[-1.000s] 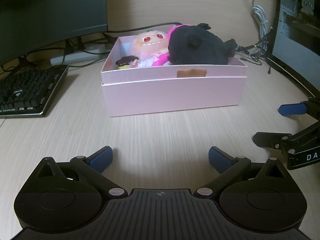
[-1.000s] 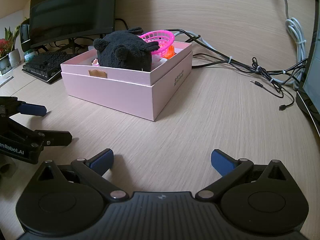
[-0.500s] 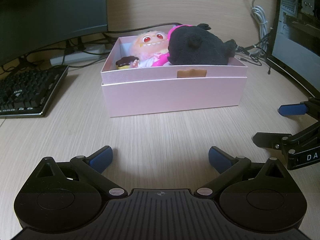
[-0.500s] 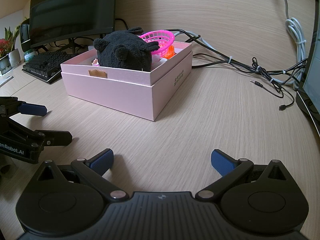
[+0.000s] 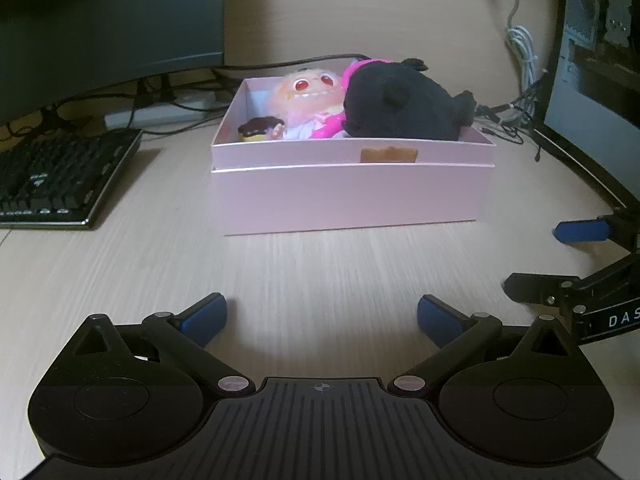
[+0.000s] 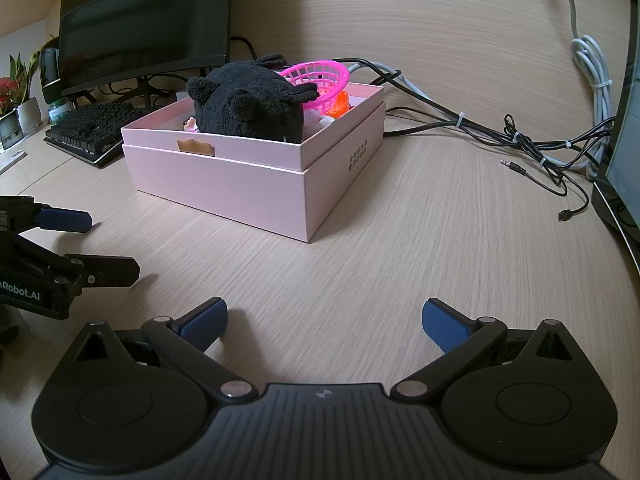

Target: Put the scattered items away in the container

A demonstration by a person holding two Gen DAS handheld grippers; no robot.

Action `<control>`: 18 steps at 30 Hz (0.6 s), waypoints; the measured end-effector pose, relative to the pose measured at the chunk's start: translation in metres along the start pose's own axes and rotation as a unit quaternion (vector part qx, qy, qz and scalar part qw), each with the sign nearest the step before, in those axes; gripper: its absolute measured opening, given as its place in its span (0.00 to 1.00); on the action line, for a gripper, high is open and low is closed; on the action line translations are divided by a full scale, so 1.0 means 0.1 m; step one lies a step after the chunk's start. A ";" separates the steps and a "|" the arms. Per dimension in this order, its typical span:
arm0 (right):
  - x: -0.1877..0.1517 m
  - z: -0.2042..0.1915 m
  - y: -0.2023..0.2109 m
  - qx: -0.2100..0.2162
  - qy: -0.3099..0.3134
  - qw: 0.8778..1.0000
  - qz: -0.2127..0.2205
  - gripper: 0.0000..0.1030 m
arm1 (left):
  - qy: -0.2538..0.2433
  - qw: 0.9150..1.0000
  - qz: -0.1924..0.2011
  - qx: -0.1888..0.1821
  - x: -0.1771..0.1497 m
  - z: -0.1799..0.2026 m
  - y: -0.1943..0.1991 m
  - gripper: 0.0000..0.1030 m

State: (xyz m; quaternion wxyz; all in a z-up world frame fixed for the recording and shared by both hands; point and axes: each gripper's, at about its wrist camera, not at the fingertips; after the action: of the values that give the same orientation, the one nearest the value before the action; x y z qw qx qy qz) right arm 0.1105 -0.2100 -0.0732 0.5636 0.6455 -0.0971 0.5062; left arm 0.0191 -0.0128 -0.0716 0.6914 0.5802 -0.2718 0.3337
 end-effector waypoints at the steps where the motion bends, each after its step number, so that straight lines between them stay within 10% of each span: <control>1: 0.00 0.00 0.00 0.000 0.000 1.000 0.000 1.00 | 0.001 1.000 0.001 -0.001 0.00 -0.01 0.00 1.00; 18: 0.00 0.00 0.00 0.001 0.001 1.000 0.000 1.00 | -0.010 1.000 -0.004 -0.009 -0.01 0.02 0.00 1.00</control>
State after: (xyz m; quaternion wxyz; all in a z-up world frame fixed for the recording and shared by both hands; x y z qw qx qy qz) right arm 0.1106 -0.2102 -0.0728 0.5630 0.6456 -0.0963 0.5069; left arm 0.0188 -0.0147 -0.0720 0.6952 0.5783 -0.2794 0.3229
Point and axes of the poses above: each gripper's, at about its wrist camera, not at the fingertips, and y roughly against the way its jaws point, z to its right, x to its top, and after that the axes turned 14 degrees about -x, right-handed
